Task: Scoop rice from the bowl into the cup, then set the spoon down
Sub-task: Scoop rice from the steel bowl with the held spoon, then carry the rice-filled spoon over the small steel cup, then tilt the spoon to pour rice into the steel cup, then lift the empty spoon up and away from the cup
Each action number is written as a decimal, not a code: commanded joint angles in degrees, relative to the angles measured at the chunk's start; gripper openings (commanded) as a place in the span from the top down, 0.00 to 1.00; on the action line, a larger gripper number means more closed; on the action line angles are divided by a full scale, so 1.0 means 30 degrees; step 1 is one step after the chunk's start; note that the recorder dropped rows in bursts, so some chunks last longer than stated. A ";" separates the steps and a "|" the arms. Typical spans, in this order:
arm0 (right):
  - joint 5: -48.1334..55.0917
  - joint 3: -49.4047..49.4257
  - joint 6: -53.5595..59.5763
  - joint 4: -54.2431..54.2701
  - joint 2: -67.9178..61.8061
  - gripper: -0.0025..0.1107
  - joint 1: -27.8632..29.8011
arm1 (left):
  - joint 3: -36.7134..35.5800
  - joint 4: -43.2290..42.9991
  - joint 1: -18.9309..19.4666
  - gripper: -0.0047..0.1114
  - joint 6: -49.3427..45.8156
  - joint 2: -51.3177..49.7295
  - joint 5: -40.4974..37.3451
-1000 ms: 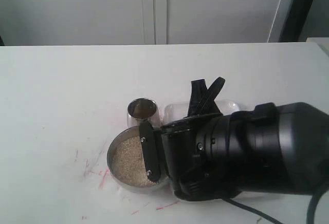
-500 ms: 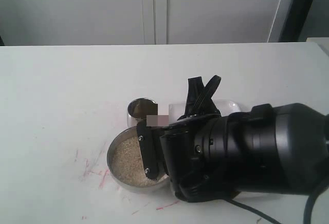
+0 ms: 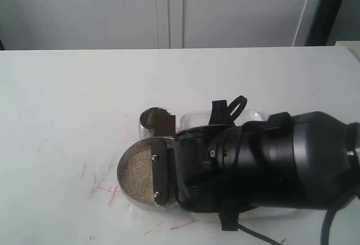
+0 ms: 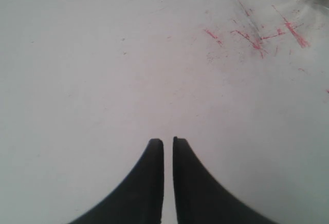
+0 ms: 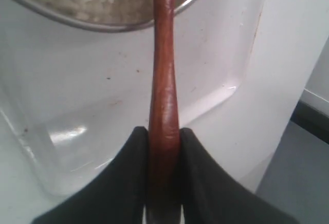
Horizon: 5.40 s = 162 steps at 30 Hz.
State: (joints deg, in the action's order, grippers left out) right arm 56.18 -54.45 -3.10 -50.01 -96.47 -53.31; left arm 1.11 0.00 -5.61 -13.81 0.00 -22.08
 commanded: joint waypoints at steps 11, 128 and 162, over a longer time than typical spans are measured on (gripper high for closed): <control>0.1479 -0.3253 0.4990 0.9161 -0.0067 0.98 0.1562 | -0.0175 0.0108 -0.0104 0.84 0.0112 0.0000 -0.0932; 0.1653 -0.7823 0.9609 -0.1834 -0.2017 0.98 0.3680 | -0.0175 0.0108 -0.0104 0.84 0.0112 0.0000 -0.0932; 0.4595 -0.7823 0.1149 0.5011 0.4345 0.98 0.5721 | -0.0175 0.0108 -0.0104 0.84 0.0112 0.0000 -0.0932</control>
State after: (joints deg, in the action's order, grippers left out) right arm 69.29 -78.08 1.58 -40.45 -87.61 -38.10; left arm 1.11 0.00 -5.61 -13.81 0.00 -22.08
